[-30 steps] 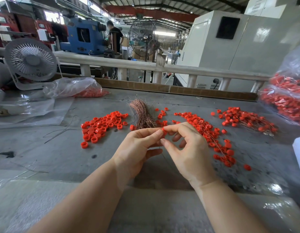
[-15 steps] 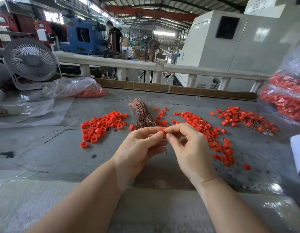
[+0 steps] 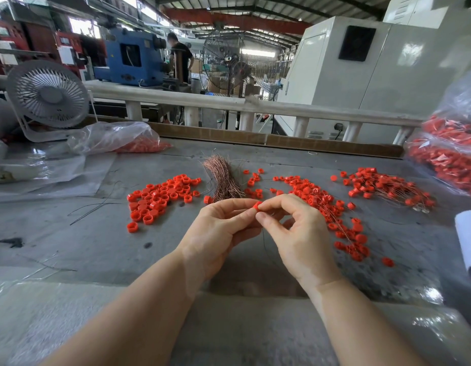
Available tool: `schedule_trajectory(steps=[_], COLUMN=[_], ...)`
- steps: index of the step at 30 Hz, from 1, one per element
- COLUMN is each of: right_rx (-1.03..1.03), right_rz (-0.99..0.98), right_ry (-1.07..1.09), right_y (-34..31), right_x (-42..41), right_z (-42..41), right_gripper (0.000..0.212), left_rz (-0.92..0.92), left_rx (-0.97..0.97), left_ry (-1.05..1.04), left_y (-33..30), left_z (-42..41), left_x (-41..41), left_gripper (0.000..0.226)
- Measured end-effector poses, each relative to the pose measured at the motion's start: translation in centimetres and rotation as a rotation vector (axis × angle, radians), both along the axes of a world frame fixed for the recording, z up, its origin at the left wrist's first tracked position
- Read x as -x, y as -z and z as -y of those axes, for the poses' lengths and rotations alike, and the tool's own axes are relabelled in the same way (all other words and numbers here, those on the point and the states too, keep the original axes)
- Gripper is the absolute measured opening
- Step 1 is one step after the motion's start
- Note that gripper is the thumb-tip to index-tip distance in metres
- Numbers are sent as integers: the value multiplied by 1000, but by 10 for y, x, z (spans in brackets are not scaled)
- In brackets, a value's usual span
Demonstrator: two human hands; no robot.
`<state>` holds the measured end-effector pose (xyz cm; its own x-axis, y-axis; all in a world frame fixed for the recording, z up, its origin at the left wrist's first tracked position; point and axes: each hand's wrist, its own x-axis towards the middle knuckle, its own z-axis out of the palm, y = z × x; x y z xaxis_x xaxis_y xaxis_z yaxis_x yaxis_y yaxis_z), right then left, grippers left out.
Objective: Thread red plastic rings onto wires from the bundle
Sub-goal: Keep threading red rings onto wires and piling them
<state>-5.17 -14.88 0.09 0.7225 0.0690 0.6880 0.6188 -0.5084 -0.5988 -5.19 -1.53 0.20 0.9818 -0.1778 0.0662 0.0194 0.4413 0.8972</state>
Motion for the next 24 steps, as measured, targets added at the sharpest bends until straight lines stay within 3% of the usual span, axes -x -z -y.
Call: schedule_trajectory(steps=[10,16,24], right_rx=[-254,-169,-61], right_rz=[-100,-78,-93], right_ry=[70,139,81], right_y=[0,1,-1], right_x=[-3,-4,0], right_z=[0,1,-1], right_gripper=[23,11,15], left_rz=[1,-8,42], left_rx=[-56,-141,-217], left_ry=[-51,-57,-86], left_y=[-2,-3,0], left_z=[2,1,1], left_x=[1,2,3], left_gripper=[20,22,9])
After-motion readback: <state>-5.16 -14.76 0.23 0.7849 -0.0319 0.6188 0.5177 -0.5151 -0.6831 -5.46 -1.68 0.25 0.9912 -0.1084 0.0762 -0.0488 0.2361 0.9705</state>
